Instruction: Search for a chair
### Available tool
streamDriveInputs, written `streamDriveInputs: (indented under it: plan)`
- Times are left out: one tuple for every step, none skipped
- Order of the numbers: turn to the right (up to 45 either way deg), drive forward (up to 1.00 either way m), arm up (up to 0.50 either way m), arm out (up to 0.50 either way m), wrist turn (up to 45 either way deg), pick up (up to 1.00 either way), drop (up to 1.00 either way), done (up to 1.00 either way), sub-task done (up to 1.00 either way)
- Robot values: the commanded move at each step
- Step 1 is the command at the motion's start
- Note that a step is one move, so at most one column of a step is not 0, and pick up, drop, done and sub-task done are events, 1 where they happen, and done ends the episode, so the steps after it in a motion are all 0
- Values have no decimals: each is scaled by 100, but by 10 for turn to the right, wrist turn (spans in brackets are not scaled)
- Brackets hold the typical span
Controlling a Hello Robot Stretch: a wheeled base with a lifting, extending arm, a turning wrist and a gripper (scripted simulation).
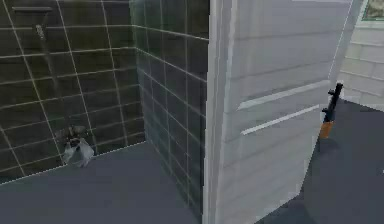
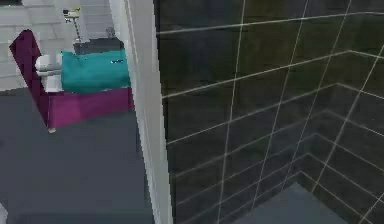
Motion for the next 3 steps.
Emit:
streamDriveInputs:
  plan:
    - [150, 0, 0, 0, 0, 0, 0, 0, 0]
    - [0, 40, 0, 0, 0, 0, 0, 0, 0]
    - [420, 0, 0, 0, 0, 0, 0, 0, 0]
